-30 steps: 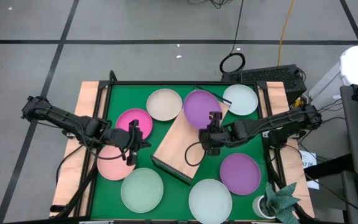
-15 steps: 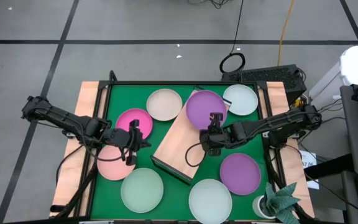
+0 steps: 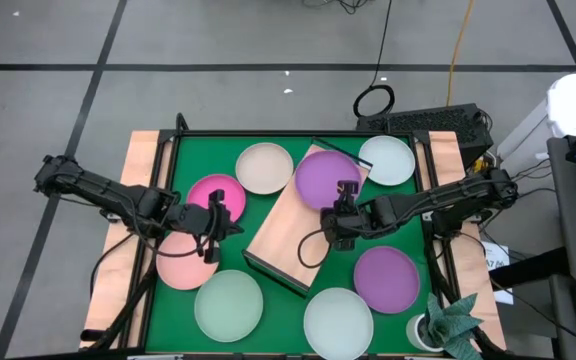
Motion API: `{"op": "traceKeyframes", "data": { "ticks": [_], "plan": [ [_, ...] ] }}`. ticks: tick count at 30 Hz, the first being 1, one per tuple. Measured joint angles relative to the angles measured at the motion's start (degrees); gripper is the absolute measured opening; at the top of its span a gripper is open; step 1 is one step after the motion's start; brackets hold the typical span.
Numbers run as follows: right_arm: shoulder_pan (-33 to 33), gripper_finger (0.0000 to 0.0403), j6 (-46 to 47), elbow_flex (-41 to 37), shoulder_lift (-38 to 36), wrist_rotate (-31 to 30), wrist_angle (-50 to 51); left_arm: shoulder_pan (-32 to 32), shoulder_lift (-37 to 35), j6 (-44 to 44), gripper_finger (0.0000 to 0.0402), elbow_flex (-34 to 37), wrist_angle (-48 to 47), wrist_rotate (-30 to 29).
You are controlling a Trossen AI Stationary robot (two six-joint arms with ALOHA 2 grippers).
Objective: Place and stack plates onto a shelf
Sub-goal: Put the top purple plate on the shelf, then put the light pink plate on the shelf
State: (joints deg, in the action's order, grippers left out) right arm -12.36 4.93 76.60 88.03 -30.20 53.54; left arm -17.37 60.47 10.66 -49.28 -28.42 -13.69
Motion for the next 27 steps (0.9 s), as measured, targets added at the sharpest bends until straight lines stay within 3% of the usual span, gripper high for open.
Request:
{"op": "traceKeyframes", "data": {
  "ticks": [17,22,27],
  "plan": [
    [-0.7,0.0030,-1.5,0.0,-2.5,-1.6,-3.2,0.0,0.0,0.4,0.0001,0.0,-0.8,0.0],
    [-1.6,0.0030,-1.2,0.0,-4.1,-2.1,-3.6,0.0,-0.2,2.7,0.0001,0.0,-4.3,0.1],
    [-4.5,0.0030,-1.1,0.0,-5.5,-7.3,-3.6,-1.9,-2.0,9.6,0.0001,0.0,-11.7,0.1]
  ]
}}
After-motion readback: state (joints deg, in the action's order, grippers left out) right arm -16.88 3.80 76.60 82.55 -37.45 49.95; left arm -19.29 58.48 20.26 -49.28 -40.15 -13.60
